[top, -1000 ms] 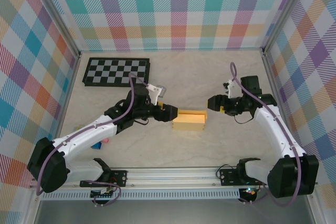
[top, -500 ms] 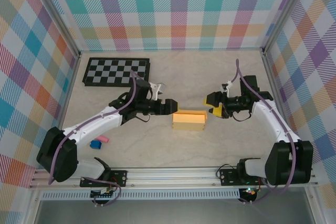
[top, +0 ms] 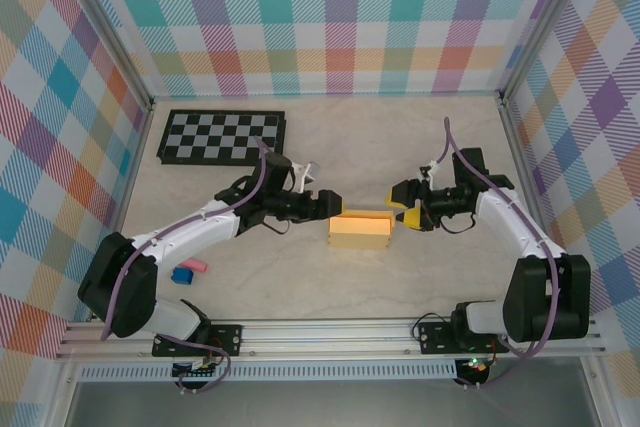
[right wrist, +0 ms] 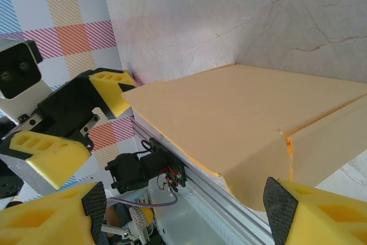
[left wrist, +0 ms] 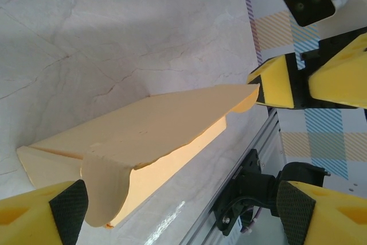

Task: Fold the paper box

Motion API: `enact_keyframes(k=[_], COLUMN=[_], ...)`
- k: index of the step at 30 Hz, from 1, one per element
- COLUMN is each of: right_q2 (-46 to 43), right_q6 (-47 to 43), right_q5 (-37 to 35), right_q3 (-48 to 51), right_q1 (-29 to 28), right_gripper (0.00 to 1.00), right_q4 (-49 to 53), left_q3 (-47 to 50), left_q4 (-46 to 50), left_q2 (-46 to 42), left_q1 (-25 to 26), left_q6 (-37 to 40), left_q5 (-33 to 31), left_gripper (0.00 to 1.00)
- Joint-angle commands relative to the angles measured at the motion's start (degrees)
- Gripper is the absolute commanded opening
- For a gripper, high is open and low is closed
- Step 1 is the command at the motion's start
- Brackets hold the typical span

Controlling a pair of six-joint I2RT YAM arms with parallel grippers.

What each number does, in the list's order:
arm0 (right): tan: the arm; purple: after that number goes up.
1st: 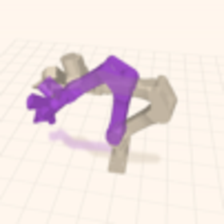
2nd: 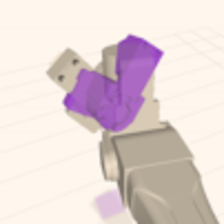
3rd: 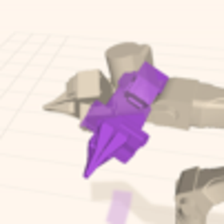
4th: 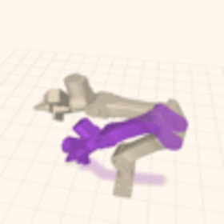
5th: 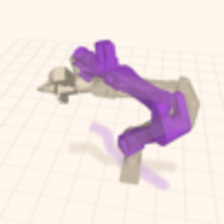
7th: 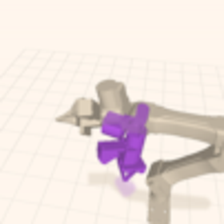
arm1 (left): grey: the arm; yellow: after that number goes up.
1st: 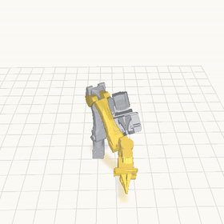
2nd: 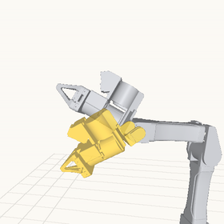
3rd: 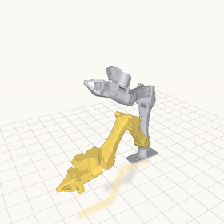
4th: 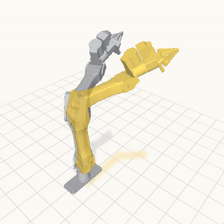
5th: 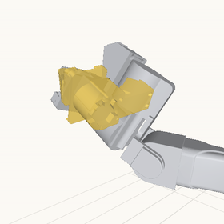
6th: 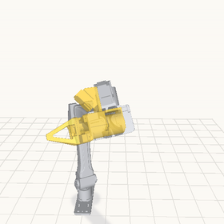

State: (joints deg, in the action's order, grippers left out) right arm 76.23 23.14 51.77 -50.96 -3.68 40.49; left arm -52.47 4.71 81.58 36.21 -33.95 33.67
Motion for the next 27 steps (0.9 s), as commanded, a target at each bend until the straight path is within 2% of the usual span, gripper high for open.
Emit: enact_keyframes(k=[1,19,27], right_q2=[0.24,0.59,1.05], right_q6=[-0.96,2.46,1.55], right_q5=[2.45,3.29,1.58], right_q3=[0.77,2.18,2.19], right_q1=[0.24,-1.93,-2.21], right_gripper=[0.75,0.74,0.73], right_q4=[-1.35,-5.13,-4.31], left_q3=[-0.01,2.74,3.48], left_q4=[-2.43,-7.45,-7.66], left_q2=[-0.19,-0.1,0.06], left_q1=[-0.35,1.05,2.11], left_q6=[-1.31,-5.02,-4.75], left_q5=[1.97,3.68,3.15], left_gripper=[0.88,0.88,0.88])
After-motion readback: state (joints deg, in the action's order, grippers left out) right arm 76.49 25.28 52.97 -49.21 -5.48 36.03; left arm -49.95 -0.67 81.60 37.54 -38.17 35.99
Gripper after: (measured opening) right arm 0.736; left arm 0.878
